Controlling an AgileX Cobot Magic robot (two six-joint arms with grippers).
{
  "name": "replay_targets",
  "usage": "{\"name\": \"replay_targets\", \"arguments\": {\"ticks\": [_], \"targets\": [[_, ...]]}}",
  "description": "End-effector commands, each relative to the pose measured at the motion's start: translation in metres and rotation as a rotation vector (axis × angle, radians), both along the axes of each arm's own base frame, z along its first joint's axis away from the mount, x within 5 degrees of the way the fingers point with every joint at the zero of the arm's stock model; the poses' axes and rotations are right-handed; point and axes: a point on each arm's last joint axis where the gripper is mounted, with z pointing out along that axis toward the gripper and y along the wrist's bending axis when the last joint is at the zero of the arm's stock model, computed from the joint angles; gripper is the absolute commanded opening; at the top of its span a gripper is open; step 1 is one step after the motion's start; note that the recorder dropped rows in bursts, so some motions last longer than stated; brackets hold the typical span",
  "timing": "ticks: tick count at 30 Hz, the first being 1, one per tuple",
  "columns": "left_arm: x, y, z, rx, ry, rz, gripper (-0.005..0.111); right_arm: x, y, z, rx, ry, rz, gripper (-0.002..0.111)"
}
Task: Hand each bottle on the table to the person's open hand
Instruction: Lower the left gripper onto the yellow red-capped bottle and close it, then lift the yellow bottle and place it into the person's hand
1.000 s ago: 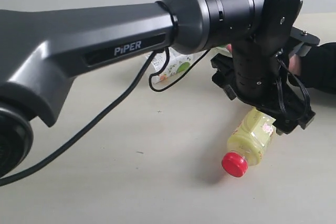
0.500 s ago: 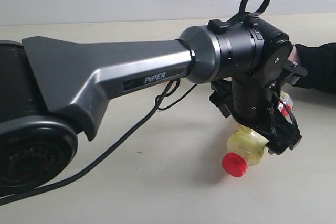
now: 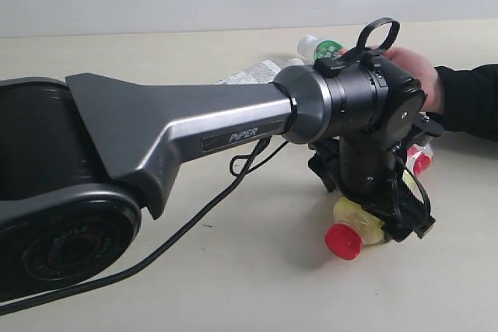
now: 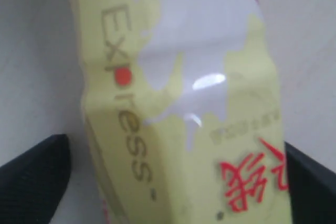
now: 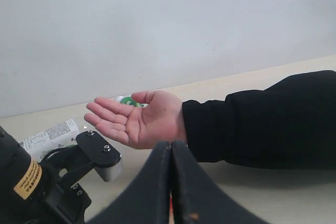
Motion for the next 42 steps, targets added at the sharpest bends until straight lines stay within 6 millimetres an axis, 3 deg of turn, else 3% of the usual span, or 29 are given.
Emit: {"name": "replay_targets", "arguments": {"ticks": [1,7,14,28,37,42], "targets": [[0.0,0.0,0.005,0.001,-0.003,-0.001,0.062,0.0,0.0,-0.001,-0.003,-0.009,-0.006,0.0],[-0.003,0.006,0.006,0.058,0.027,-0.002,0.0,0.0,0.0,-0.001,-0.003,-0.009,-0.006,0.0],[-0.006,0.011,0.032,0.062,0.03,-0.003,0.0,0.0,0.0,-0.001,-0.003,-0.009,-0.006,0.0],[-0.011,0.021,0.129,-0.161,-0.041,0.151,0.0,0.0,0.0,-0.001,-0.003,-0.009,-0.006,0.0],[-0.002,0.007,0.148,-0.405,-0.085,0.281,0.0,0.0,0.0,-0.001,-0.003,-0.009,-0.006,0.0],[0.024,0.004,0.149,-0.578,-0.106,0.409,0.0,0.0,0.0,-0.001,-0.003,-0.009,-0.006,0.0]]}}
